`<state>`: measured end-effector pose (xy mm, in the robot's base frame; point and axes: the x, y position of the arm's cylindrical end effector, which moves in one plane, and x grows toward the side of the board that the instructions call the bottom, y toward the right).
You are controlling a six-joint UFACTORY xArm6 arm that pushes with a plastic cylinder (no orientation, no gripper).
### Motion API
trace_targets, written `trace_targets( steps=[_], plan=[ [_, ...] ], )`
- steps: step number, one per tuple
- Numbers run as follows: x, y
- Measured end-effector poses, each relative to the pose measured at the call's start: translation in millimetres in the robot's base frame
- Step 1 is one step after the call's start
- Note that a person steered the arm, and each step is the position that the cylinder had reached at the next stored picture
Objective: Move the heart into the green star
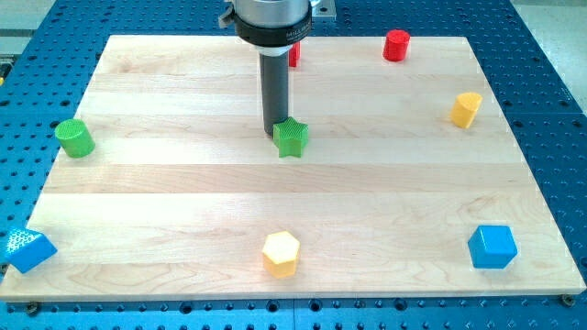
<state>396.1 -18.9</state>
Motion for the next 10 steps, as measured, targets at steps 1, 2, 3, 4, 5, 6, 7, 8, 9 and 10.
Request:
trace_targets(
  steps=[1, 2, 3, 4, 5, 6, 7, 8, 9, 10],
  plan=[
    [-18.4, 51.4],
    [-40.7, 116.5],
    [-60.2, 171.6],
    [-66.3, 246.3],
    [-63.2, 332.1],
    [-47.8, 295.7],
    [-21.1, 172.3],
    [-14.8, 140.5],
    [-5.4, 213.4],
    [17.4, 226.7]
  ],
)
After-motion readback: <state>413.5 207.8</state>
